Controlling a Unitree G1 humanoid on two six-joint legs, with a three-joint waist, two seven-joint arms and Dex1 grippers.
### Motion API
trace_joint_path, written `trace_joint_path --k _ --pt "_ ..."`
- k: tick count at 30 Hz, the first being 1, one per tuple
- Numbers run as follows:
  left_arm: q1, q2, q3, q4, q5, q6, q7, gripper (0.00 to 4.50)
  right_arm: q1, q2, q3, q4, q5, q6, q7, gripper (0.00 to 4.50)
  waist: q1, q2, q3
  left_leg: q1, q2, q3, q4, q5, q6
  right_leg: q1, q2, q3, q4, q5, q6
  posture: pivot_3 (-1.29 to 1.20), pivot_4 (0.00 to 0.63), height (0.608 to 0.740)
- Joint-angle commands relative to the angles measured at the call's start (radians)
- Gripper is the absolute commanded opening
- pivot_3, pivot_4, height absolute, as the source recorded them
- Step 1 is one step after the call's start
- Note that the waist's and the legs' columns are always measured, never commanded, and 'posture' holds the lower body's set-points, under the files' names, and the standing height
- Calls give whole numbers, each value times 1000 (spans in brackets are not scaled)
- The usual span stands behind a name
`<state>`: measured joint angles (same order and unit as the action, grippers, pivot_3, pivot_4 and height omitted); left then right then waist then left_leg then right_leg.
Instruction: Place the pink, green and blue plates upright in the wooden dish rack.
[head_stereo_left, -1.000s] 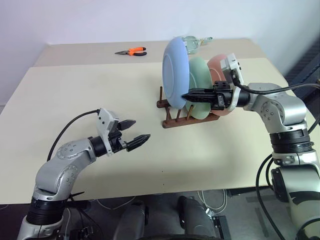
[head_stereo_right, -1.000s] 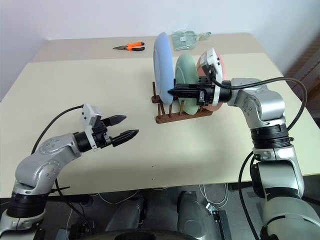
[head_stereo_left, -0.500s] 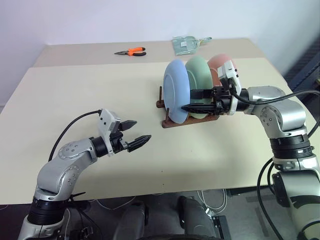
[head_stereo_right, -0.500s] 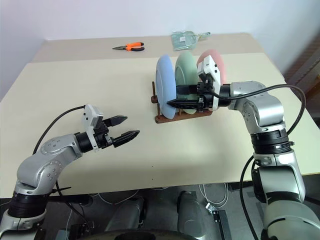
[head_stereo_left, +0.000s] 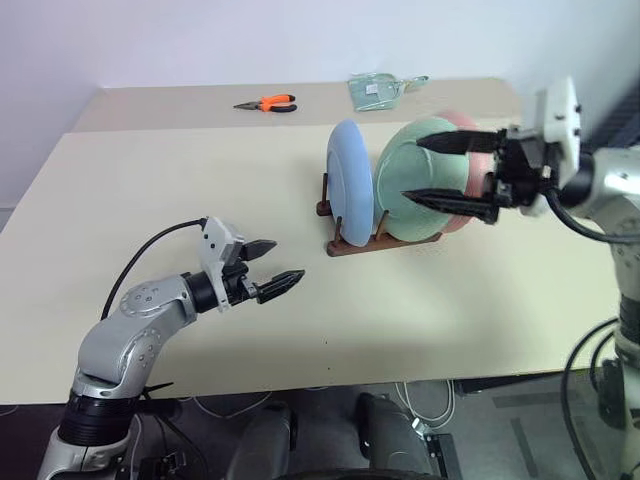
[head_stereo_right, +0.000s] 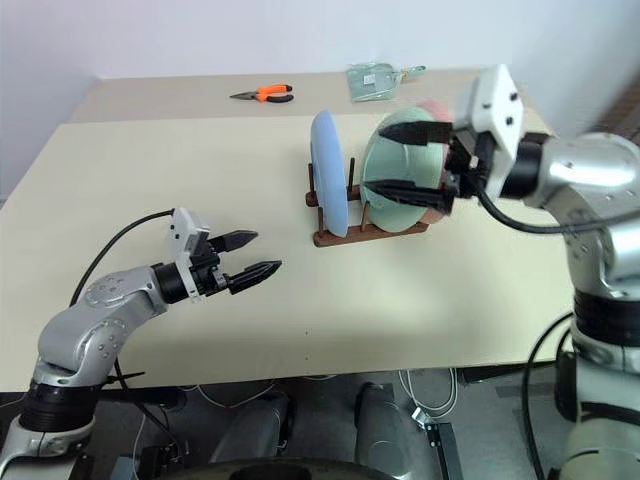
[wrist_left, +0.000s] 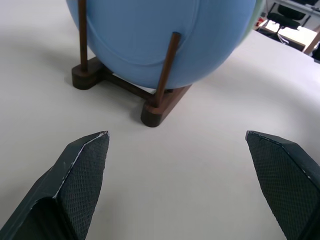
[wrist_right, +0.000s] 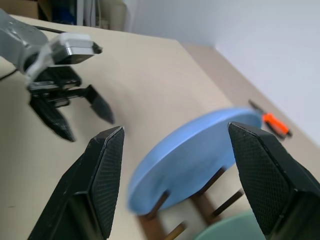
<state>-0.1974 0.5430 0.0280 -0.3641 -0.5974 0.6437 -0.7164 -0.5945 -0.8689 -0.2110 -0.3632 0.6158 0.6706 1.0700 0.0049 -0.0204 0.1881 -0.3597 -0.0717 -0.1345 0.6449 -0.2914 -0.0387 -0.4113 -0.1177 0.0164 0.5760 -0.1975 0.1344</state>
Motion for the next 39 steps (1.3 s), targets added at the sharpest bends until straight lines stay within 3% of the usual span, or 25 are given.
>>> trace_joint_path --k 1,3,8,16,25,32,39 --pt "-20 -2 0 0 4 -22 -14 4500 108 -66 -171 -78 83 128 -70 3117 7 0 0 0 0 0 0 0 0 0 0 0 0 0 0 0 150 740" --pt "-26 0 -10 11 4 -26 -28 4500 204 -106 -225 -97 72 160 -83 2483 12 0 0 -1 0 1 0 0 0 0 -1 0 0 0 0 0 150 740" --pt "-52 1 -49 35 20 -41 -76 4500 310 -128 -200 -175 25 155 -170 45 6 0 0 0 0 2 0 0 0 0 -1 0 0 0 0 0 150 740" --pt "-80 -25 -187 -32 66 -92 -142 4500 342 -156 22 -126 -257 -25 -271 45 9 0 0 -2 0 3 0 0 0 0 -1 0 -4 0 0 0 150 740" --pt "-68 -68 -238 -81 73 -78 -112 4500 300 -136 143 1 -393 -161 -265 45 7 0 0 -4 0 2 1 0 1 0 0 -1 -6 1 -1 0 150 740" --pt "-54 -63 -234 -85 81 -78 -102 4500 202 -80 175 10 -393 -196 -250 45 7 1 0 -3 0 2 1 0 1 0 0 0 -6 1 -1 0 150 740" --pt "-44 -63 -224 -85 82 -75 -89 4500 197 -104 147 -59 -358 -135 -217 45 9 0 0 -4 0 0 1 0 1 1 0 -1 -6 1 -1 0 150 740"
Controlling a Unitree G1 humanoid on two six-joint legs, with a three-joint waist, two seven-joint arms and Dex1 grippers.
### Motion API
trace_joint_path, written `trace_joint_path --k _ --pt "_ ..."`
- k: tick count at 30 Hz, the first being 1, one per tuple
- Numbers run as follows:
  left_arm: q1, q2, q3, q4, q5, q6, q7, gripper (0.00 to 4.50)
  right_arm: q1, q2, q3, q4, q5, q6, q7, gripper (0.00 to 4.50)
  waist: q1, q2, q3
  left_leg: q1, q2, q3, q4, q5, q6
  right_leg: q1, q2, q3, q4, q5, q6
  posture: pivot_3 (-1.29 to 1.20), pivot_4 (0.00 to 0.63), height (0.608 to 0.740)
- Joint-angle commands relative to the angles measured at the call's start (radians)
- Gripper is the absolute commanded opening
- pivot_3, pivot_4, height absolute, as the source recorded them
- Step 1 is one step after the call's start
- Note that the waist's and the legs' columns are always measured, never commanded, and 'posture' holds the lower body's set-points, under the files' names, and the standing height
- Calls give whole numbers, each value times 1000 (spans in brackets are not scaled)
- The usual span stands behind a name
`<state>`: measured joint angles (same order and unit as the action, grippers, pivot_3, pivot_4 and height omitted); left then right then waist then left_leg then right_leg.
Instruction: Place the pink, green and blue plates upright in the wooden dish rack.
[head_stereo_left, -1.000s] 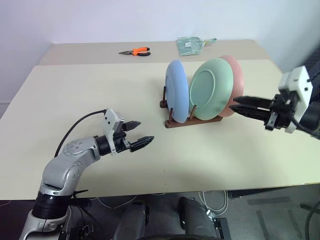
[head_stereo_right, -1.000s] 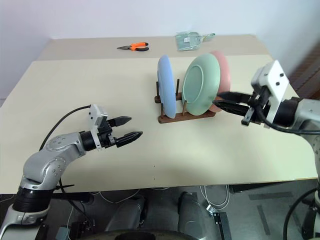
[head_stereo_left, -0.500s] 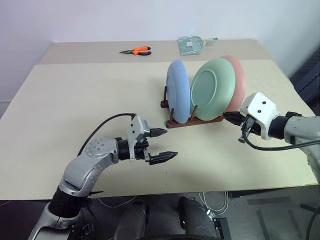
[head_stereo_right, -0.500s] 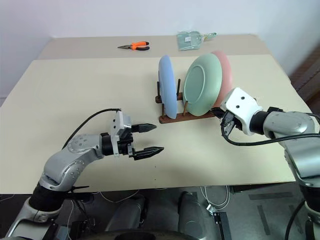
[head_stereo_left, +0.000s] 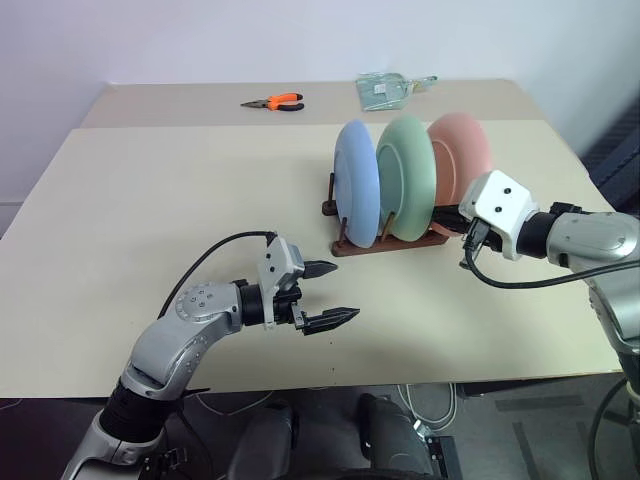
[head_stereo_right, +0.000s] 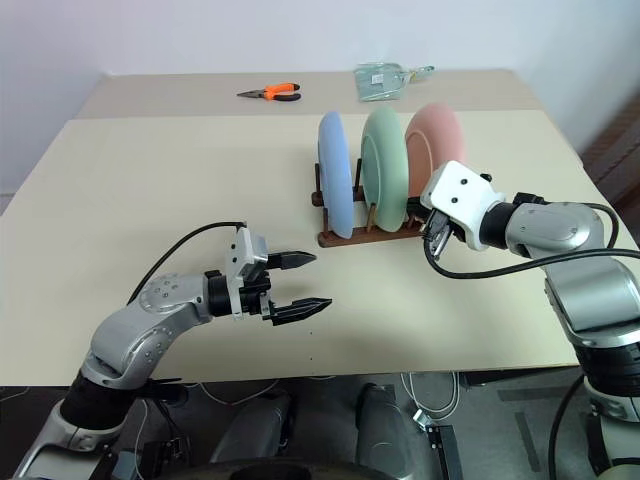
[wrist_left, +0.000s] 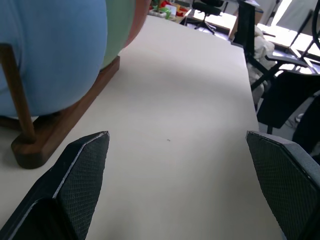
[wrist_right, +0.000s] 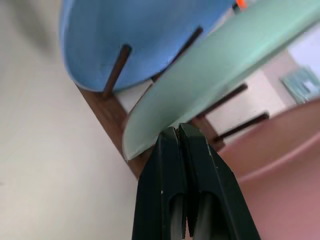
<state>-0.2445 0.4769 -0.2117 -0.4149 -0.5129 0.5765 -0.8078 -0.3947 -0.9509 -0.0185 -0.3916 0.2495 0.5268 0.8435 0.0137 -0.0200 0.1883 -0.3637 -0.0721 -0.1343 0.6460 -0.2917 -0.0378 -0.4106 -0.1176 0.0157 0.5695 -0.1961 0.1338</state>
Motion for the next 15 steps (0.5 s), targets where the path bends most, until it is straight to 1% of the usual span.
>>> trace_joint_path --k 1,3,6,8,10,12,15 --pt "2 2 13 -33 0 -8 6 4500 3 -29 -50 -27 4 7 13 45 0 0 0 0 0 0 0 0 0 0 0 0 0 0 0 0 150 740" --pt "1 8 28 -23 6 -8 18 4500 52 -56 -96 -5 3 3 28 45 2 0 0 0 0 0 0 0 0 0 0 0 0 0 0 0 150 740" --pt "5 38 82 15 23 -22 32 4500 199 -77 -241 31 56 12 91 45 5 0 0 0 0 -1 0 0 0 1 0 -1 0 0 0 0 150 740" --pt "14 72 123 55 38 -40 31 4500 280 -55 -346 33 135 53 132 45 2 0 0 0 0 -1 0 0 0 1 0 -1 0 1 -1 0 150 740" --pt "20 106 166 95 52 -62 25 4500 332 -30 -421 57 184 69 149 45 -2 1 0 1 0 0 0 0 0 1 0 -1 0 2 -3 0 150 740" --pt "17 139 214 154 67 -86 22 4500 372 -17 -460 109 181 36 153 45 -4 1 0 4 1 2 0 0 0 2 0 0 1 1 -1 0 150 740" --pt "10 169 257 246 99 -138 19 4500 397 8 -471 170 166 -3 134 45 -4 1 0 7 1 2 0 0 0 4 1 0 1 0 -1 0 150 740"
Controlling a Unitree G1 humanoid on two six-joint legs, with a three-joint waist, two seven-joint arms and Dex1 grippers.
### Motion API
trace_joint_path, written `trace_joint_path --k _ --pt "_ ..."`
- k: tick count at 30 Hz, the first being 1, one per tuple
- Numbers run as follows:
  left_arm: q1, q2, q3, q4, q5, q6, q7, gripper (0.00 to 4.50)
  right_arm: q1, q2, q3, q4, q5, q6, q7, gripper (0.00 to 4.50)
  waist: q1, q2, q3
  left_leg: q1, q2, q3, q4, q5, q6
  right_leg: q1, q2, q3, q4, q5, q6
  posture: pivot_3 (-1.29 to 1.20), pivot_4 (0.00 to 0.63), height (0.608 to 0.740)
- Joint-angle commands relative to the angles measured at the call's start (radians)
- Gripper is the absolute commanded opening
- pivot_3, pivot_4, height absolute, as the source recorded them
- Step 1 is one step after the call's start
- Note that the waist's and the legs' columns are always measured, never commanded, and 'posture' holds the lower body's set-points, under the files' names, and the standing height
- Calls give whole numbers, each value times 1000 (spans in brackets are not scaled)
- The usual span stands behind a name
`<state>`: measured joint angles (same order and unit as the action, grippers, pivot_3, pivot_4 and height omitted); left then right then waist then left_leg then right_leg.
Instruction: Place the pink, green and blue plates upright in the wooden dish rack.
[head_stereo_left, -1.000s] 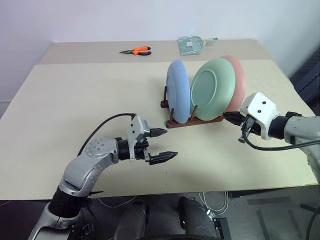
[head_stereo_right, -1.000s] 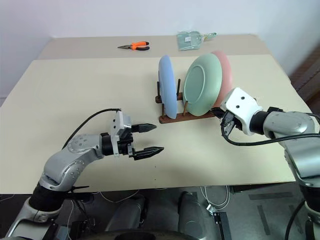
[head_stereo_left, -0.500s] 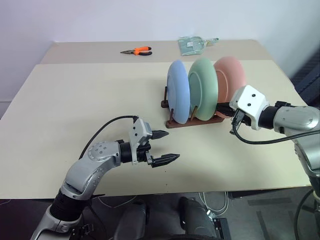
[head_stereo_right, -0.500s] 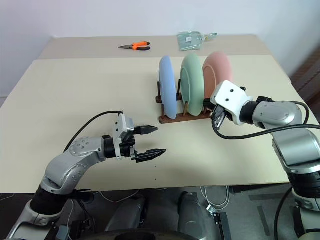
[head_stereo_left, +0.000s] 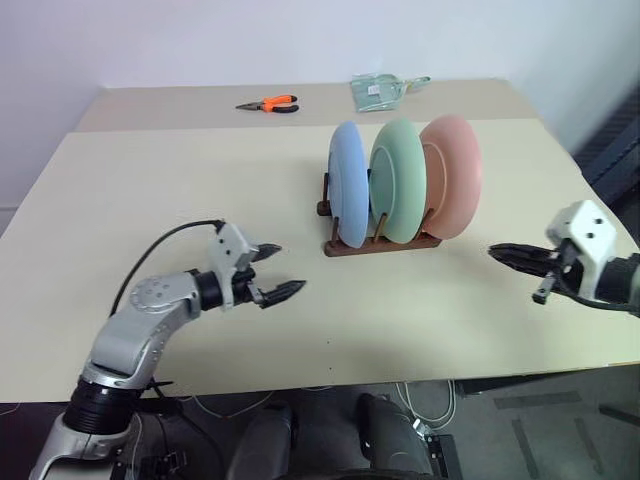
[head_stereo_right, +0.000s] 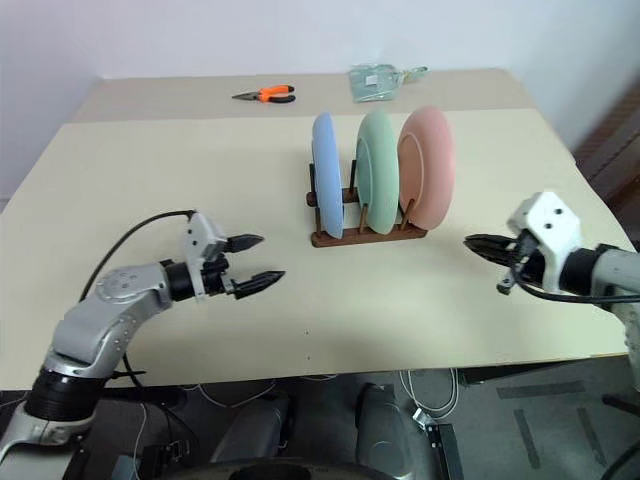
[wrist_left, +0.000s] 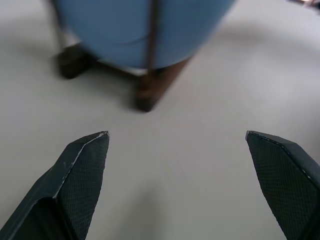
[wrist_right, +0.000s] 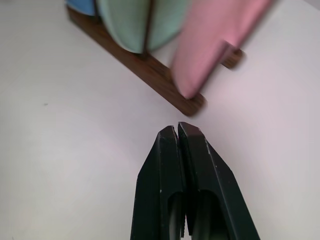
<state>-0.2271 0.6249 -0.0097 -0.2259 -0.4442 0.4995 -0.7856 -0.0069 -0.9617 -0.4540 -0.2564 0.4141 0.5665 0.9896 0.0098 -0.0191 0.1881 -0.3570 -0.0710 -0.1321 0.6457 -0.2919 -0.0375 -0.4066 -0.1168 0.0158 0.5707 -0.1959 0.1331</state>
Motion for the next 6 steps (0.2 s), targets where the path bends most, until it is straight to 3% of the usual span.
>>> trace_joint_path --k 1,6 --pt "-9 29 66 80 44 -77 2 4500 22 27 -35 46 -4 -57 -16 45 1 0 0 0 0 0 0 0 0 0 0 0 0 0 0 0 150 740" --pt "-1 40 119 110 51 -95 17 4500 24 80 -5 51 7 -84 -43 45 3 1 0 -2 -1 0 0 0 0 -1 -1 0 0 0 0 0 150 740"
